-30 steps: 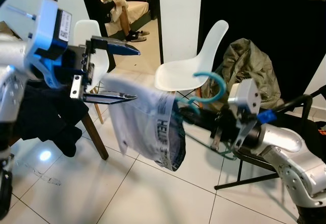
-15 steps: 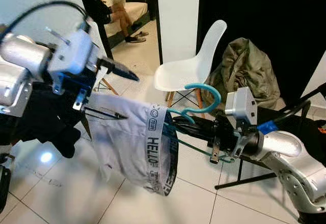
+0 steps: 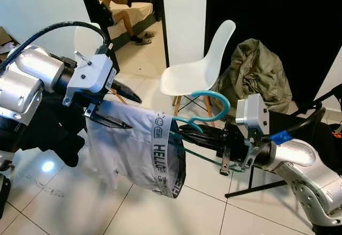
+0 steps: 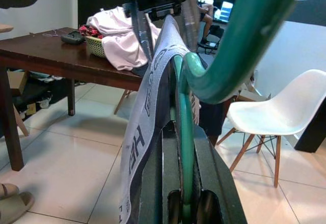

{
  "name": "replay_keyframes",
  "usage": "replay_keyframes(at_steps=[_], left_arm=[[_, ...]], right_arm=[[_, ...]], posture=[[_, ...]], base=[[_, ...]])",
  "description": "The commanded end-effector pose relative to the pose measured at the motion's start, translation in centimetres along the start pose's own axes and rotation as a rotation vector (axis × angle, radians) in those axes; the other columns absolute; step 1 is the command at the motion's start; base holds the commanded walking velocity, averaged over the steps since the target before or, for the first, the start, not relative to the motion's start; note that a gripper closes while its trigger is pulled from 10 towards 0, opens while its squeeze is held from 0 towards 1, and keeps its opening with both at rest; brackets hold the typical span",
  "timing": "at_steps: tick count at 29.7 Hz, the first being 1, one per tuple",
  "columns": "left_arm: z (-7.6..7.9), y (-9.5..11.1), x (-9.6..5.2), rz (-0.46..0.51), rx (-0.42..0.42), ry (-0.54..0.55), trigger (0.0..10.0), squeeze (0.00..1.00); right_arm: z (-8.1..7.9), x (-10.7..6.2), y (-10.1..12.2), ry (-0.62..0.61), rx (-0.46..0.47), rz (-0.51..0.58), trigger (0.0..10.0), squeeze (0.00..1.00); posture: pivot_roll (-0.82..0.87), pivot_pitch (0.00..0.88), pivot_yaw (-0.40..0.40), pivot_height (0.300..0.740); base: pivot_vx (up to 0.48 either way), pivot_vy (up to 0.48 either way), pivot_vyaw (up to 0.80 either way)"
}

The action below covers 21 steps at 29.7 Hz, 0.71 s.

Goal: Hang hanger

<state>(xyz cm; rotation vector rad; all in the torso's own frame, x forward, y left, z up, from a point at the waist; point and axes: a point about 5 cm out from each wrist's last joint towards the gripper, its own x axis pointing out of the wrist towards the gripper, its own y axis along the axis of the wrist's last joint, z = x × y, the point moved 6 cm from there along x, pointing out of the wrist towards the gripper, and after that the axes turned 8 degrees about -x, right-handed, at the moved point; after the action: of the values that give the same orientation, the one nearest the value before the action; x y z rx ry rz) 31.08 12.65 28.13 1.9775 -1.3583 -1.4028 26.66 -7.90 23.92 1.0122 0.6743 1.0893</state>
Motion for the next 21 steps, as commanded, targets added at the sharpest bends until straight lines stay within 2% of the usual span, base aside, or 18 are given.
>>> replay_keyframes(at_steps=[1,15,18,19,20,21], left_arm=[[0.8,-1.1,-0.2,-0.036,-0.031,-0.037,0.0,0.0],[1.4,-1.6,0.2,-0.047,-0.03,-0.077,0.0,0.0],[1.4,-1.5,0.3,-0.038,-0.023,-0.081,0.0,0.0],[1.2,-1.4,0.3,-0.031,-0.018,-0.077,0.0,0.0],[1.1,-1.2,0.2,-0.028,-0.013,-0.073,0.0,0.0],[1.0,-1.1,0.1,-0.026,-0.01,-0.068,0.0,0.0]], right_arm=[[-0.7,0.5,1.4,0.032,-0.025,0.064,10.0,0.0],[-0.3,0.5,2.2,0.021,-0.037,0.089,10.0,0.0],[0.5,0.6,2.6,-0.023,-0.021,0.116,10.0,0.0],[1.2,0.7,2.9,-0.059,0.0,0.143,10.0,0.83],[1.5,0.7,3.1,-0.075,0.016,0.16,10.0,1.0],[1.7,0.8,3.1,-0.085,0.026,0.168,10.0,1.0]], posture=[[-0.04,0.0,0.123,0.74],[-0.04,0.0,0.122,0.74],[-0.04,0.0,0.123,0.74],[-0.04,0.0,0.123,0.74],[-0.04,0.0,0.123,0.74],[-0.04,0.0,0.123,0.74]], base=[[0.0,0.0,0.0],[0.0,0.0,0.0],[0.0,0.0,0.0],[0.0,0.0,0.0],[0.0,0.0,0.0],[0.0,0.0,0.0]])
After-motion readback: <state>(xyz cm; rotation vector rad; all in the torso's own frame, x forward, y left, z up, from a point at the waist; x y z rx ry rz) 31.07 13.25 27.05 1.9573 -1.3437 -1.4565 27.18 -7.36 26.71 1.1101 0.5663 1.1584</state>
